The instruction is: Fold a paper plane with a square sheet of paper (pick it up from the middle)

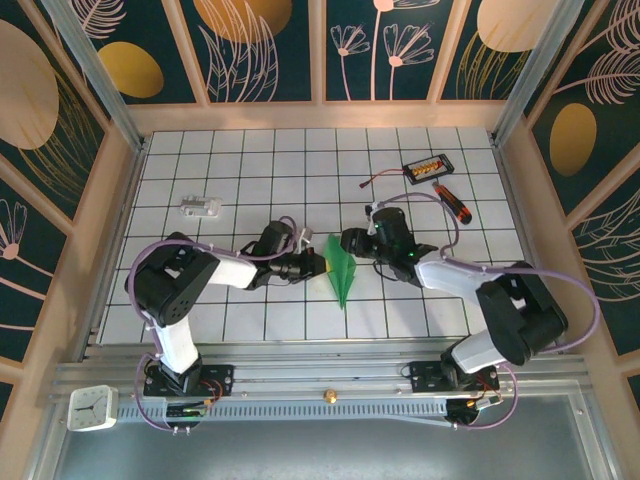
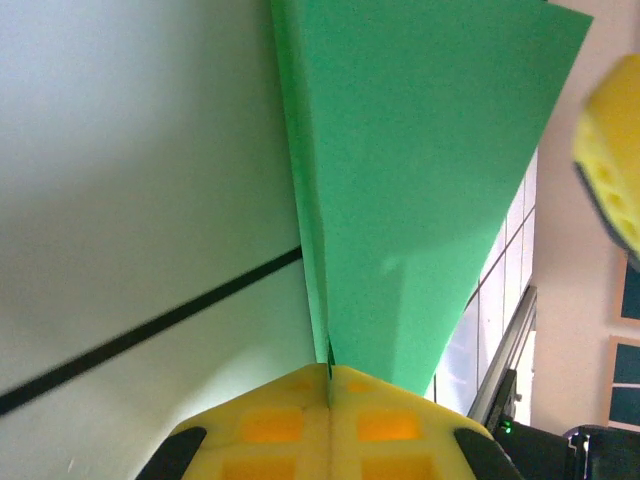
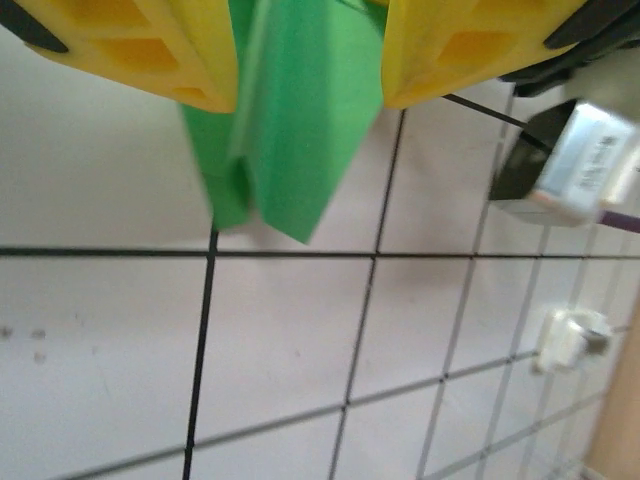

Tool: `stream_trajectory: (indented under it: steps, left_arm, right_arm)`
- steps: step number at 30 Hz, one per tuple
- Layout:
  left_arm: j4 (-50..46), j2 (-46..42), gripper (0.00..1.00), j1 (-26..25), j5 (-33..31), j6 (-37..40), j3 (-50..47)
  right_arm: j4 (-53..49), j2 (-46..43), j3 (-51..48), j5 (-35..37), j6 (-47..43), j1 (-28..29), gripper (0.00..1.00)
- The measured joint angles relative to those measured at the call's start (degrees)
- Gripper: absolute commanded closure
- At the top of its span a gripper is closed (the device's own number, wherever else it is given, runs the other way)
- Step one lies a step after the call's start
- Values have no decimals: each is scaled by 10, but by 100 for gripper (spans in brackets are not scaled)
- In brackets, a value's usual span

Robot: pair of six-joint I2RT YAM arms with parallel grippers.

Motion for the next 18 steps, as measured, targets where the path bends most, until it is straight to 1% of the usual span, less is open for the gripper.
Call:
stream_trajectory:
  steps: [5,9,18]
  left_arm:
    - [-17,19,99,5,9,22,17]
    - [-31,32,87,17,18,39,18]
    - [-42,26,71,19,30,52,29]
  right_arm:
    - [-4,-33,-20,-4,-2,-23,56]
    - [-12,-38,-37,-3,-2,-43,55]
    - [-15,-40,-50,-4,-2,-49,55]
